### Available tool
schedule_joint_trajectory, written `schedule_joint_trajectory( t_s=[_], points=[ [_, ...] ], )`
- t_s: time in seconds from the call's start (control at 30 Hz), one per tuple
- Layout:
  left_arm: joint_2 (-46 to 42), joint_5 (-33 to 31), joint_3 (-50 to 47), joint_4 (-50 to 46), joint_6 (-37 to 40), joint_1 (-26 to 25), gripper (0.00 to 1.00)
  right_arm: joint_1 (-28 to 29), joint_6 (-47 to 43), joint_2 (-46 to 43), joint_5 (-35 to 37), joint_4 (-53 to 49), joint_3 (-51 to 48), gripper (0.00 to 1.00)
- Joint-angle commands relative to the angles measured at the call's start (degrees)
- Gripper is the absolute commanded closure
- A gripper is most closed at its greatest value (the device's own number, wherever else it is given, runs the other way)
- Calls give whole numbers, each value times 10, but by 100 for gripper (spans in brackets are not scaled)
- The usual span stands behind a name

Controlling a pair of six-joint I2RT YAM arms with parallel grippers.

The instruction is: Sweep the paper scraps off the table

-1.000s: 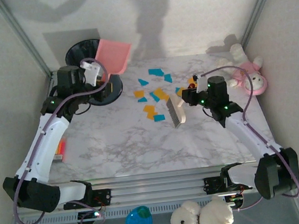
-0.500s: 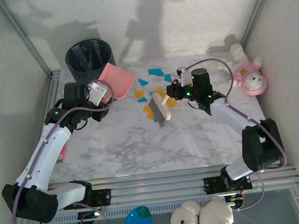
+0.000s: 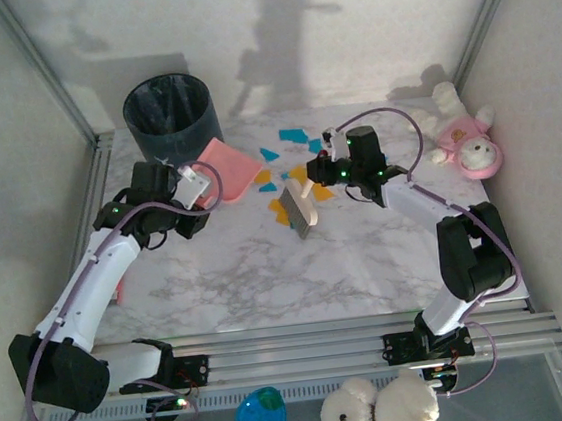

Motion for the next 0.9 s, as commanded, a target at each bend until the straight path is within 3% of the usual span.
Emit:
schedule_joint_trajectory(
  t_s=[0.0, 0.43, 0.87],
  points=[
    [10, -6, -5, -17, 20, -13, 85, 3, -39, -10, 39, -43, 14, 100],
    [49, -15, -1, -31, 46, -59, 85, 3, -106, -114, 149, -140, -32, 100],
    [133, -31, 12, -66, 83, -124, 85, 3, -106, -215, 108, -151, -39, 100]
  ],
)
